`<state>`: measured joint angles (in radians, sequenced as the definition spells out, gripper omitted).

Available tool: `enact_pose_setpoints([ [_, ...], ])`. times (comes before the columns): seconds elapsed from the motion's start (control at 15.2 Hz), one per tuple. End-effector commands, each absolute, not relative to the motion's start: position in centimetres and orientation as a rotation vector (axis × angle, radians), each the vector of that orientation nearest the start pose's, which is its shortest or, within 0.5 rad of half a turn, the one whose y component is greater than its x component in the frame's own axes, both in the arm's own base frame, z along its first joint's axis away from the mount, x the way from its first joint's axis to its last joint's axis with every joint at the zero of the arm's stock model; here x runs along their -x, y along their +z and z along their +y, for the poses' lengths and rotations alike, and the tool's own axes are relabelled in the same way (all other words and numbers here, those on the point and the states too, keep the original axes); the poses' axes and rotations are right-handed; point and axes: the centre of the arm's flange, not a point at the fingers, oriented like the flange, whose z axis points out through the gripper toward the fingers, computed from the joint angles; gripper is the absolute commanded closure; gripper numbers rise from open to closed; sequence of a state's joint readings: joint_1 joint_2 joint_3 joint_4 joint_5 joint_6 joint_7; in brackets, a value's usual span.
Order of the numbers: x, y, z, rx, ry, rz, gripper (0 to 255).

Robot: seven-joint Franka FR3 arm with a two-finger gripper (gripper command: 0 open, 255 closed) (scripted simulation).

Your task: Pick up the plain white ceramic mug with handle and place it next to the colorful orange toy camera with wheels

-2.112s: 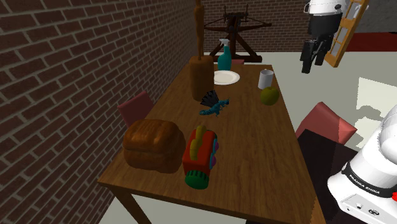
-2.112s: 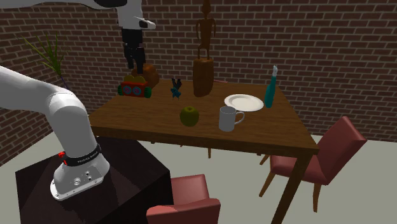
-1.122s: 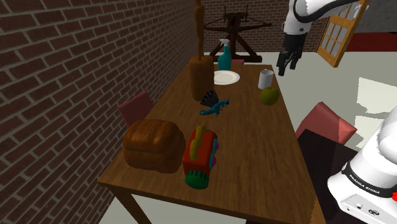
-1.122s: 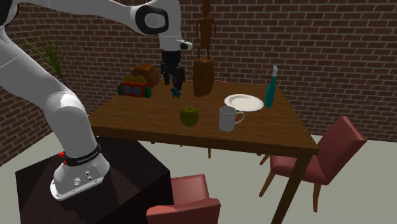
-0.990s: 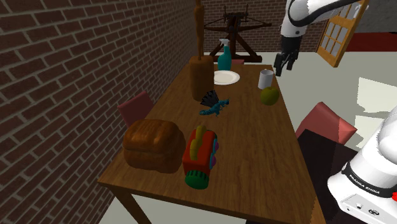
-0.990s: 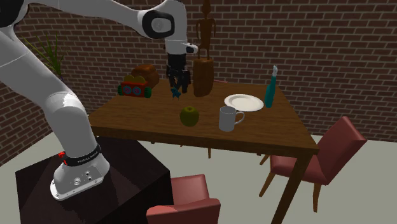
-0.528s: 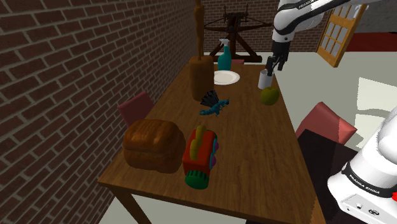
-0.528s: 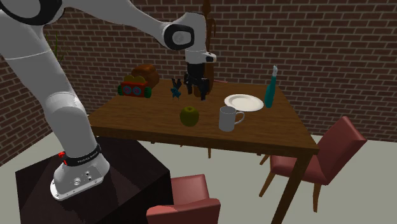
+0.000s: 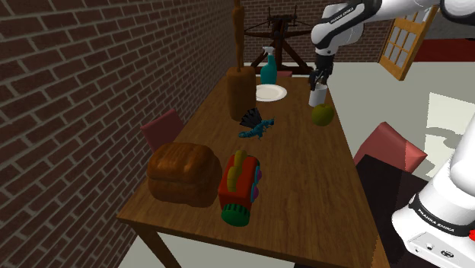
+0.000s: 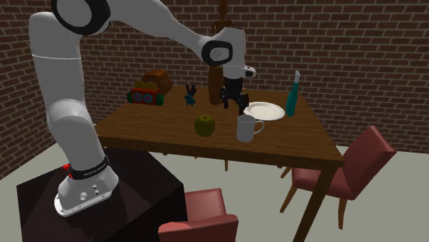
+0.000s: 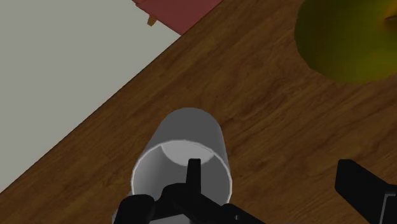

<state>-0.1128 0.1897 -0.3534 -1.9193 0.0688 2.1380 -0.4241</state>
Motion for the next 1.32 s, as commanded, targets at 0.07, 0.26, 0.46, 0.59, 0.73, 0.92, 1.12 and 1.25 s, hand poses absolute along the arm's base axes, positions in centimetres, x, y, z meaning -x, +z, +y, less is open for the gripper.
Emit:
enact_pose_setpoints([
  [0.07,-56.6,38.9,-28.4,3.165,-0.076,0.108,0],
  [0.26,-56.7,37.3,-28.4,3.165,-0.076,0.108,0],
  [0.46,-56.8,35.7,-28.5,3.165,-0.076,0.108,0],
  [0.59,-56.8,34.9,-28.5,3.165,-0.076,0.108,0],
  [0.73,-56.8,34.9,-28.5,3.165,-0.076,0.108,0],
  [0.92,-56.8,34.9,-28.5,3.165,-0.076,0.108,0],
  [1.12,-56.8,34.9,-28.5,3.165,-0.076,0.108,255],
  [1.25,-56.8,34.9,-28.5,3.165,-0.076,0.108,255],
])
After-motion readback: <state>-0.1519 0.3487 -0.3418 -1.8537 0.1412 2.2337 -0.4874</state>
